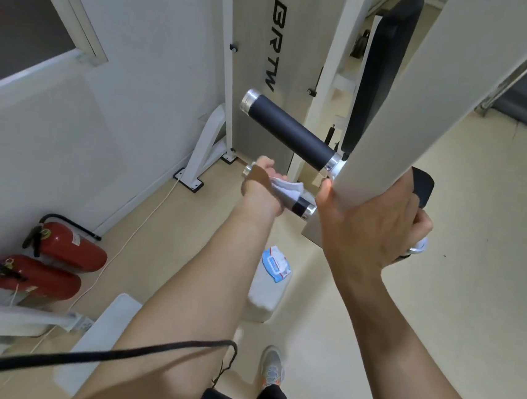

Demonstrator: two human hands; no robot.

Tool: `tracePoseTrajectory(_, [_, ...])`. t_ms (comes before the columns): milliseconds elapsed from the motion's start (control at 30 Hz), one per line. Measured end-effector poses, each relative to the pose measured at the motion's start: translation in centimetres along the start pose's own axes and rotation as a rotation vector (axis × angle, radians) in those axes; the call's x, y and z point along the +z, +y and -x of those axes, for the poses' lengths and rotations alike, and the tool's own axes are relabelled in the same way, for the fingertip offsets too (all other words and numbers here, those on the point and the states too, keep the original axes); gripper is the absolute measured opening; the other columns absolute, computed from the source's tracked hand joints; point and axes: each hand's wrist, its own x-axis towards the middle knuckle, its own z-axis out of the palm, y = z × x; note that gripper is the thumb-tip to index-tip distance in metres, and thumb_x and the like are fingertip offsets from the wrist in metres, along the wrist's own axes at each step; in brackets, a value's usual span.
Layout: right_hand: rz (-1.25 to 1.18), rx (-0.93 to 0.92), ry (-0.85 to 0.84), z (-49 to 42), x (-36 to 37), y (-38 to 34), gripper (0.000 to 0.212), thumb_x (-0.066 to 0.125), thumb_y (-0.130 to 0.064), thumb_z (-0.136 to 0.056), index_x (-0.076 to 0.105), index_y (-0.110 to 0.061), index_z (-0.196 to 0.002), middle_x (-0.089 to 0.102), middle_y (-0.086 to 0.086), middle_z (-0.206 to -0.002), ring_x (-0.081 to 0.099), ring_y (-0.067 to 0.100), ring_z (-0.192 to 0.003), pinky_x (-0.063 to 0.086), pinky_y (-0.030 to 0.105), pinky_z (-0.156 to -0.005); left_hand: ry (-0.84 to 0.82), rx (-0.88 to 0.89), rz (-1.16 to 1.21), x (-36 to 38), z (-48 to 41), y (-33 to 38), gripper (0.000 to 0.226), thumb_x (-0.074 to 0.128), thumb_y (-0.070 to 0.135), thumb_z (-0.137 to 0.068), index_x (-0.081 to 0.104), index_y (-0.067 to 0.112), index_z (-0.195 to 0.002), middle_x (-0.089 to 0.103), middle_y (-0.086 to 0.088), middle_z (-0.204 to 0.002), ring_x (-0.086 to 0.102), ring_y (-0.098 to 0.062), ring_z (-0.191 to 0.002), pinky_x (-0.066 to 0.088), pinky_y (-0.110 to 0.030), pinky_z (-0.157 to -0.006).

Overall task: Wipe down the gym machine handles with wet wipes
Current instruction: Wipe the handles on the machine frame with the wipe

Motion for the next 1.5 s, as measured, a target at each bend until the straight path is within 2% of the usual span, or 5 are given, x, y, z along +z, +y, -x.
tracePoseTrajectory(767, [0.035, -0.032, 0.046, -0.6, 1.3, 0.0, 0.08, 0.062, -0.056, -0.065, 0.055, -0.008, -0.128, 0.065, -0.001, -0.104, 0.058, 0.023, -0.09, 0.031, 0.036, -0.092, -0.01, 0.002, -0.234, 0.8, 2.4, -3.8, 0.026, 0.068, 0.02, -0.086, 0.045, 0.019, -0.074, 0.04, 0.001, -0.06, 0.042, -0.015, -0.043, 0.042, -0.023, -0.049])
tracePoseTrajectory(933, [0.037, -0.056, 0.05, -0.4, 1.4, -0.2, 0.08, 0.068, -0.054, -0.066, 0.053, -0.007, -0.13, 0.066, 0.001, -0.104, 0.058, 0.024, -0.09, 0.031, 0.035, -0.092, 0.166, 0.057, -0.258, 1.2, -1.0, 1.6, 0.032, 0.065, 0.029, -0.072, 0.057, 0.019, -0.102, 0.059, -0.006, -0.109, 0.06, -0.029, -0.092, 0.054, -0.044, -0.097])
tracePoseTrajectory(1200, [0.059, -0.053, 0.047, -0.9, 1.6, 0.4, 0.082, 0.065, -0.054, -0.064, 0.052, -0.006, -0.129, 0.066, 0.002, -0.108, 0.059, 0.025, -0.092, 0.029, 0.035, -0.092, -0.072, 0.002, -0.208, 0.7, 2.5, -3.9, 0.03, 0.065, 0.012, -0.088, 0.042, 0.02, -0.07, 0.037, 0.002, -0.057, 0.048, -0.011, -0.039, 0.042, -0.023, -0.049])
tracePoseTrajectory(1367, [0.063, -0.064, 0.029, -0.3, 1.2, 0.2, 0.083, 0.068, -0.054, -0.067, 0.05, -0.005, -0.133, 0.066, 0.003, -0.107, 0.057, 0.026, -0.092, 0.03, 0.037, -0.093, 0.167, 0.069, -0.364, 1.0, -0.8, 1.2, 0.014, 0.063, 0.023, -0.076, 0.051, 0.018, -0.082, 0.056, -0.007, -0.104, 0.058, -0.027, -0.086, 0.056, -0.04, -0.089])
tracePoseTrajectory(1500, [0.066, -0.067, 0.043, 0.2, 1.5, -0.4, 0.086, 0.07, -0.052, -0.065, 0.051, -0.002, -0.132, 0.066, 0.006, -0.109, 0.057, 0.028, -0.092, 0.028, 0.036, -0.093, 0.106, 0.131, -0.188, 0.6, 0.5, 0.6, 0.02, 0.064, 0.021, -0.08, 0.045, 0.02, -0.073, 0.044, 0.0, -0.071, 0.047, -0.019, -0.06, 0.048, -0.03, -0.061])
